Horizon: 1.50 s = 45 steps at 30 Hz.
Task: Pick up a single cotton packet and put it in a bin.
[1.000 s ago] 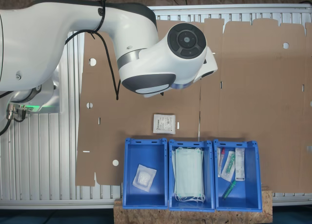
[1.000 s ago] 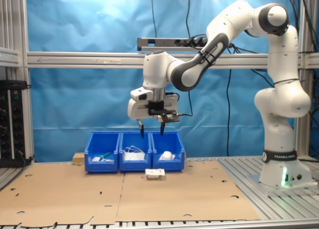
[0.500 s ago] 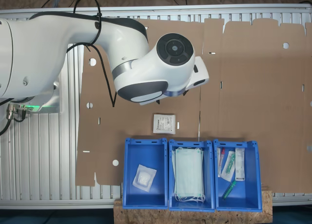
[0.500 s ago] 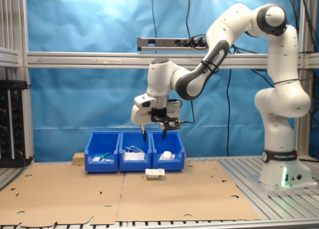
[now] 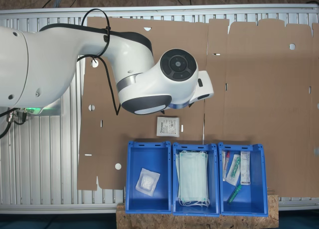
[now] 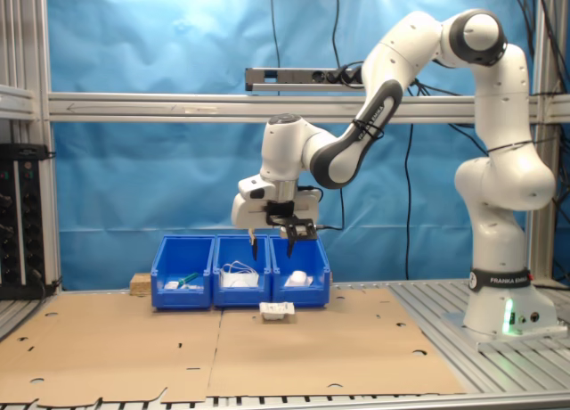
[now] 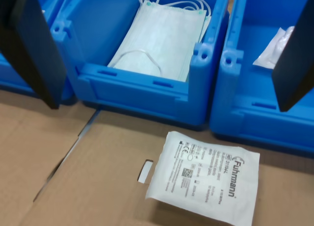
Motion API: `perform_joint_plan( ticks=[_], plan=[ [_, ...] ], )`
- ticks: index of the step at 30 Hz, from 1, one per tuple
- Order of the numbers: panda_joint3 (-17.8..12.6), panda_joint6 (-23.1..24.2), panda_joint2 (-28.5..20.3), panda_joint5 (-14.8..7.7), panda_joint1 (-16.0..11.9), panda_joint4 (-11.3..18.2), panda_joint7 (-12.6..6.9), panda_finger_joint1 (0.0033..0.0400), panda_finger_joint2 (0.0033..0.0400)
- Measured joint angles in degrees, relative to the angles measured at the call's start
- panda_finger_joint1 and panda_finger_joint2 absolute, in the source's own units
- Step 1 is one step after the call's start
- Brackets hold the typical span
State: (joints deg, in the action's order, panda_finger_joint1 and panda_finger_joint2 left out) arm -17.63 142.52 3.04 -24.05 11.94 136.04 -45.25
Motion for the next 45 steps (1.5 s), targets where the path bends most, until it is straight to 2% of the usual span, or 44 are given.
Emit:
perform_joint_plan(
  ticks=[19, 39, 45],
  plan=[
    [-2.53, 12.51, 9.06, -0.20, -0.33, 3.87, 1.79, 0.0400, 0.0400],
    [-3.97, 22.51, 16.10, -0.22, -3.23, 4.29, 2.78, 0.0400, 0.0400],
    [-4.24, 23.92, 17.15, -0.22, -4.05, 4.28, 2.91, 0.0400, 0.0400]
  ],
)
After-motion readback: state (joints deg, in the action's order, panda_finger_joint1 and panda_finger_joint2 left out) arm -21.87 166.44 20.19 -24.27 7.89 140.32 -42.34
